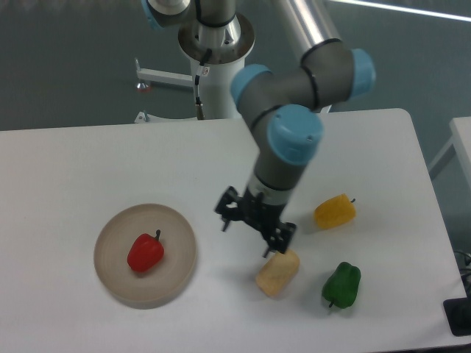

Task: Pick up the red pepper from the plate
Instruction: 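Move the open gripper over the red pepper on the plate, then lower the gripper around the red pepper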

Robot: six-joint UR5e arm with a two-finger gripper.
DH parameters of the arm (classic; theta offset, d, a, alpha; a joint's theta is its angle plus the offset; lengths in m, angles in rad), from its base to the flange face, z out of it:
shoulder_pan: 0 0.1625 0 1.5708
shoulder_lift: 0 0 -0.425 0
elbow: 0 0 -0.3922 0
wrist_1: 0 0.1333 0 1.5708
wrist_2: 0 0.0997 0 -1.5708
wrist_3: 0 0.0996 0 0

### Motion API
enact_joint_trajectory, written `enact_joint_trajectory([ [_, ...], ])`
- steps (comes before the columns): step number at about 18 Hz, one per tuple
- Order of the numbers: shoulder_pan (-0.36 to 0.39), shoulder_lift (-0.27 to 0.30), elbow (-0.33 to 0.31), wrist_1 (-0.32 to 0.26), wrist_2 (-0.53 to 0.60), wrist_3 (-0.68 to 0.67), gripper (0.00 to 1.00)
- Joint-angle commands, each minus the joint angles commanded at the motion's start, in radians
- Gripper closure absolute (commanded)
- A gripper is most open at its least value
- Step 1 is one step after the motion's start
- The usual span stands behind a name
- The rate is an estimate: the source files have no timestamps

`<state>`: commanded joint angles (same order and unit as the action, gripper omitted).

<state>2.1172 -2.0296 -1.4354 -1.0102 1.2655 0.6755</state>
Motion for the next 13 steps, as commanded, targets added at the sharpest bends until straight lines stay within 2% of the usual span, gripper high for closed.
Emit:
enact_joint_trajectory([
  [1,-0.017,0.0,-0.022,0.028,0.0,-0.02,0.0],
  [5,-0.057,0.003,-0.066,0.041,0.0,-0.024,0.0],
  [10,-0.118,-0.012,-0.08,0.061,0.008,-0.022,0.0],
  [13,-0.123,-0.035,-0.091,0.108,0.009,-0.019,0.0],
])
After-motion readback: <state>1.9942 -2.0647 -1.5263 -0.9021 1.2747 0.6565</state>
